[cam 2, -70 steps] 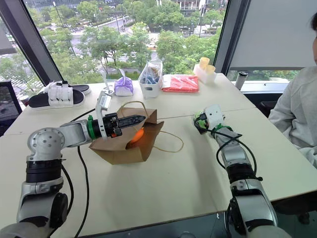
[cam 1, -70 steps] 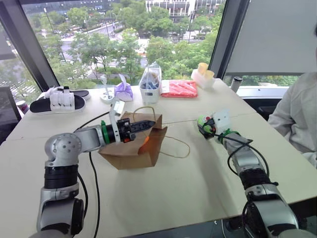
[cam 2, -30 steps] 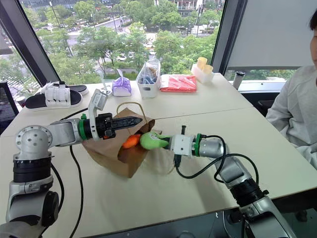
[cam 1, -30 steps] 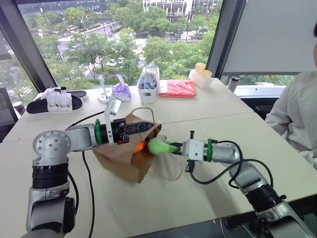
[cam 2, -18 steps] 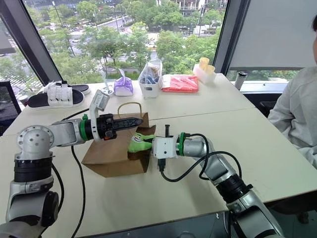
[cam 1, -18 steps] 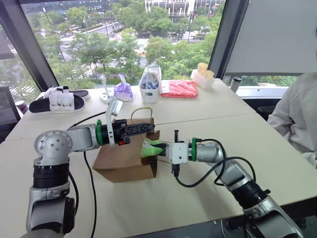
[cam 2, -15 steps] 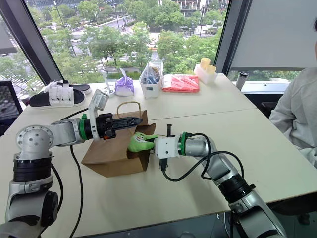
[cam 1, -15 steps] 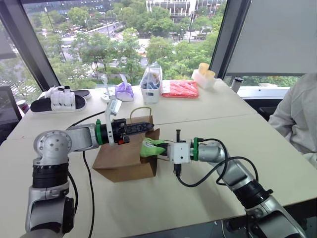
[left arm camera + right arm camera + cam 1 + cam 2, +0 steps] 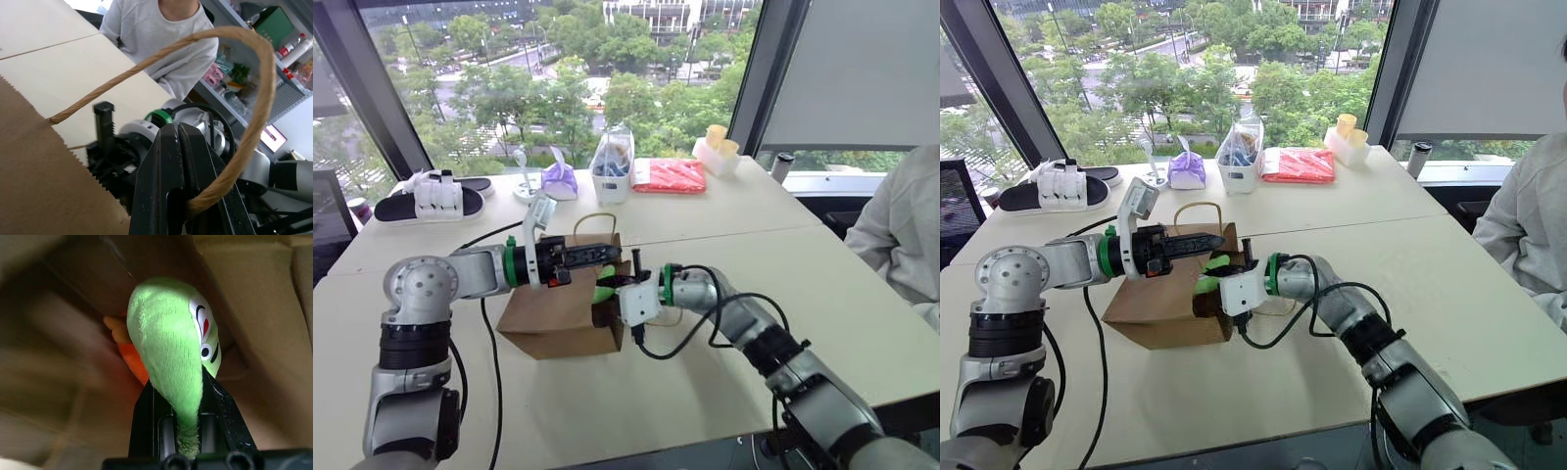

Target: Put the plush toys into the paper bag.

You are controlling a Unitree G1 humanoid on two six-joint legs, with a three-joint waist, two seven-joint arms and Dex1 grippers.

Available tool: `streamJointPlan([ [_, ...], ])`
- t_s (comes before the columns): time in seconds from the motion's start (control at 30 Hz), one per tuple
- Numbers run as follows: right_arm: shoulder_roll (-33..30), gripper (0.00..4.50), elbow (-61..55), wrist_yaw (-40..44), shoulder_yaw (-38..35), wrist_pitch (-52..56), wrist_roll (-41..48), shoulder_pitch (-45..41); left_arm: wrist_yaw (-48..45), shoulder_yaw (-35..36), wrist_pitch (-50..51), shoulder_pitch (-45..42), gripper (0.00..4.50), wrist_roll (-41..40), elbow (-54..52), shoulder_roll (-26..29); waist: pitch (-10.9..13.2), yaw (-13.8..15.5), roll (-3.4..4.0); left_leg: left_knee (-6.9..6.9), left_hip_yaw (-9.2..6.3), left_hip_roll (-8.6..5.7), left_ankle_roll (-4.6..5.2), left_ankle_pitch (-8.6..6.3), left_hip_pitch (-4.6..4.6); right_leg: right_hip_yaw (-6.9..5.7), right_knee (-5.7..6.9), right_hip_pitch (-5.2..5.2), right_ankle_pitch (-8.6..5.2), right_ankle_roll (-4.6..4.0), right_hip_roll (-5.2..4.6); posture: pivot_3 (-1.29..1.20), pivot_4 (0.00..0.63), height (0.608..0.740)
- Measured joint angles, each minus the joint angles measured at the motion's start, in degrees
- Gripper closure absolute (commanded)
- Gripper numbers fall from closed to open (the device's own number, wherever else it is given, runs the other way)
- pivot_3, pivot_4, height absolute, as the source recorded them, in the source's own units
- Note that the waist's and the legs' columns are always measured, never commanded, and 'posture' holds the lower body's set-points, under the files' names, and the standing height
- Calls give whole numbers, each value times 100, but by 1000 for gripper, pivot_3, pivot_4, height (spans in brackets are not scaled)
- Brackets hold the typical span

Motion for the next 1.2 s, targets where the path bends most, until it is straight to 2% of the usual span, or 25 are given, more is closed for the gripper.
streamJointPlan([
  [0.1,113,2888,562,-249,31,-329,-178,-179,-4,3,-3,0,4500,1,3,26,0,-3,0,-1,-1,0,0,0,-1,0,-1,-1,0,0,0,0,150,740],
  [0.23,131,835,870,-474,43,-620,-302,-221,8,27,-32,0,4500,-2,12,24,0,-6,0,-1,-1,0,0,0,-2,0,-1,-2,0,0,1,0,150,740],
  [0.3,126,26,882,-622,17,-687,-348,-221,24,81,-46,-5,4500,-25,36,21,0,-15,0,-1,-2,0,0,0,-2,0,0,-2,0,0,1,0,150,740],
  [0.6,-397,26,209,-814,-696,-541,126,140,131,542,-129,-128,4500,-257,165,77,0,-1,0,-1,-3,-1,0,0,-4,0,-2,-2,0,0,1,0,150,740],
  [0.83,-1070,26,-1328,-653,-1624,317,963,1233,294,663,-200,-8,4500,-369,145,-3,0,14,0,0,-2,0,0,0,-4,1,-2,0,0,0,1,0,150,740],
  [0.93,-1154,26,-1974,-494,-1919,889,1401,1682,335,665,-256,-5,4500,-414,141,-53,-1,12,-1,0,0,1,0,0,-2,1,-3,3,0,0,1,0,150,740],
  [0.97,-1127,26,-2189,-426,-2039,1270,1704,1894,347,664,-266,-5,4500,-419,139,-67,-1,14,-2,0,0,2,1,0,-1,1,-3,5,0,0,1,0,150,740],
  [1.07,-788,26,-3147,-350,-2617,3495,3473,2761,368,668,-297,2,4500,-430,135,-79,-1,44,-2,0,-6,4,2,-1,-4,1,-5,7,0,-1,-1,0,150,740],
  [1.1,-546,26,-3520,-582,-2938,4641,4566,3088,372,676,-316,7,4500,-434,134,-79,-1,54,-2,2,-10,5,3,-2,-5,1,-5,9,0,-2,-2,0,150,740],
  [1.17,-321,26,-4021,-981,-3415,6209,6122,3545,380,677,-351,10,4500,-440,130,-87,0,65,0,1,-9,2,5,-3,-7,1,-8,9,0,-3,-5,0,150,740],
  [1.2,-304,26,-4196,-1104,-3548,6723,6629,3712,384,688,-375,16,4500,-441,130,-84,0,64,0,1,-8,2,8,-4,-6,1,-9,9,0,-3,-5,0,150,740],
])
